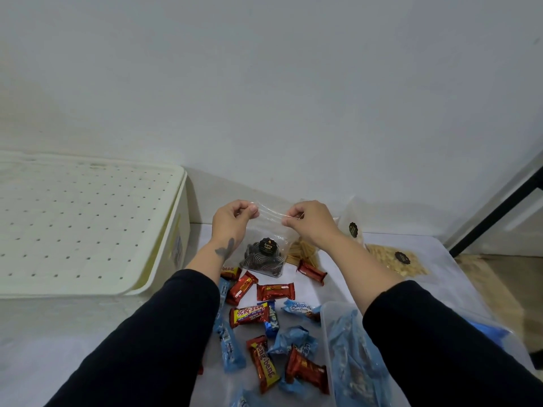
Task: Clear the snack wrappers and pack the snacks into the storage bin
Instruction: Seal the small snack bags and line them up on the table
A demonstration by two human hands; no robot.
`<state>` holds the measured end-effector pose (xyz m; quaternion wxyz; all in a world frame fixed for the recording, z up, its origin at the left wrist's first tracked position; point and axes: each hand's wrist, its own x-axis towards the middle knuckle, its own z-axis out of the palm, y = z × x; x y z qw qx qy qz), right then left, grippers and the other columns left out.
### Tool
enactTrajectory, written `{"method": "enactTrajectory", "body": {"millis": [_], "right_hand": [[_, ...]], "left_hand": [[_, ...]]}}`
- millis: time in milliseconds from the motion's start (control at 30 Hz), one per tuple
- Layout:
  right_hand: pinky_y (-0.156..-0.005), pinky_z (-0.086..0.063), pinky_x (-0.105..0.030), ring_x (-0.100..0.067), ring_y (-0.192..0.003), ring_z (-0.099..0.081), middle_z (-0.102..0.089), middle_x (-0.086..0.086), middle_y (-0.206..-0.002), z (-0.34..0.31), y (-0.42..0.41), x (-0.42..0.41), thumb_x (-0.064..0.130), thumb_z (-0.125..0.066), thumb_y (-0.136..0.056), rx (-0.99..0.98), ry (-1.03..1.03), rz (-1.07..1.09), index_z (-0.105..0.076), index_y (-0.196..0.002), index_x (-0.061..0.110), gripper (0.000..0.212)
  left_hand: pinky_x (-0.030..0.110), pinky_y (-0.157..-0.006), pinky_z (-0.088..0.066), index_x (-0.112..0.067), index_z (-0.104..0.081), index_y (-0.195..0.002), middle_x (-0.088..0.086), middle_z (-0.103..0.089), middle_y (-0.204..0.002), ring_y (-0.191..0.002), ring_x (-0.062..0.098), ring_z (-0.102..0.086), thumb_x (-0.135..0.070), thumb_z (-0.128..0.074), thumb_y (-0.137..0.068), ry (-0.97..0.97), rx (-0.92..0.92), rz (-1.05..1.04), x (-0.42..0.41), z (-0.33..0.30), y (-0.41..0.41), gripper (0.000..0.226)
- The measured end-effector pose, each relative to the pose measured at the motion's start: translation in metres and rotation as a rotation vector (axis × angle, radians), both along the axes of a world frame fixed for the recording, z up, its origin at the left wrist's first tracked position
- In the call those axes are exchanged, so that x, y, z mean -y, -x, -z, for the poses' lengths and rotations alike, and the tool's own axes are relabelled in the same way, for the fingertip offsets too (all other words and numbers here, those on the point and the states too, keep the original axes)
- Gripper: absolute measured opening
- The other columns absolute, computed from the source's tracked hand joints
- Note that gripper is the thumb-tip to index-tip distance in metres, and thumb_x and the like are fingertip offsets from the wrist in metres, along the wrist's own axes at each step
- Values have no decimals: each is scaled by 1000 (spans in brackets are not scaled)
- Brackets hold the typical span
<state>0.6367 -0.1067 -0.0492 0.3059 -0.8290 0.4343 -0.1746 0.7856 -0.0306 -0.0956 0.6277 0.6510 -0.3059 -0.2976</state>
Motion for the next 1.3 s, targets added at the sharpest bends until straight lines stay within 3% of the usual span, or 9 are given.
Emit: {"method": "enactTrajectory", "body": {"millis": [133, 300, 400, 500, 733, 867, 1000, 1167, 1300], "right_hand": [[-59, -35, -15, -12, -77, -52, -60, 1, -82, 0, -3, 1, 18, -71, -83, 6, -9, 9, -72, -90, 8, 12], [-57, -36, -14, -8, -69, -51, -60, 5, -75, -3, -12, 0, 22, -71, -82, 24, -23, -11, -72, -91, 9, 15], [-57, -36, -13, -12, -72, -52, -58, 6, -71, -1, -17, 2, 19, -69, -83, 41, -18, 21, -72, -91, 8, 13], [-58, -36, -12, -11, -77, -53, -59, 5, -79, 2, -20, 3, 21, -66, -85, 16, -20, -9, -71, -95, 10, 16], [-76, -45, -28, -13, -84, -55, -59, 7, -82, 6, -29, 4, 26, -68, -84, 31, -12, 6, -70, -88, 19, 9], [-77, -49, -33, -14, -79, -57, -55, 15, -68, 5, -32, 7, 29, -71, -81, 4, -16, 43, -65, -75, 28, 8], [-78, -51, -35, -14, -81, -59, -57, 13, -73, 2, -34, 6, 35, -71, -79, -27, -11, -6, -66, -78, 28, 9], [-69, -46, -30, -13, -75, -56, -52, 15, -64, 0, -39, 4, 35, -70, -80, -13, 0, 18, -58, -65, 31, 20], [-69, -44, -27, -14, -77, -56, -52, 15, -65, 1, -43, 0, 35, -65, -83, -41, 22, 17, -58, -70, 31, 15]], "left_hand": [[13, -71, -44, -12, -65, -92, -4, -67, -79, -75, 0, -61, -14, -60, -91, -4, 4, -1, 0, 0, -2, 6], [16, -74, -44, -19, -64, -83, -3, -69, -80, -78, 2, -63, -14, -60, -91, 7, 6, 15, 1, -1, -3, 10], [16, -72, -44, -15, -65, -88, -3, -68, -80, -78, 2, -63, -14, -59, -91, 7, 13, 20, 1, -2, -2, 6], [19, -76, -45, -19, -64, -83, -3, -68, -80, -79, 3, -63, -15, -59, -91, 13, 21, 19, 1, -1, -4, 10], [14, -71, -44, -13, -65, -91, -3, -69, -81, -79, 2, -64, -14, -59, -91, 7, 41, 19, 5, -2, -1, 6], [15, -72, -46, -12, -66, -90, -4, -68, -79, -77, 3, -64, -12, -60, -91, 16, 29, 8, 6, -1, 0, 6], [14, -72, -46, -11, -67, -91, -3, -68, -80, -80, 5, -64, -13, -60, -91, 7, 54, -8, 5, 1, -2, 7], [2, -64, -45, -10, -68, -91, 0, -68, -80, -75, 2, -62, -13, -60, -90, 2, 115, -3, 6, 0, -1, 9], [11, -71, -47, -13, -68, -88, -2, -69, -79, -77, 4, -64, -14, -60, -90, -3, 107, -18, 5, 1, -2, 8]]}}
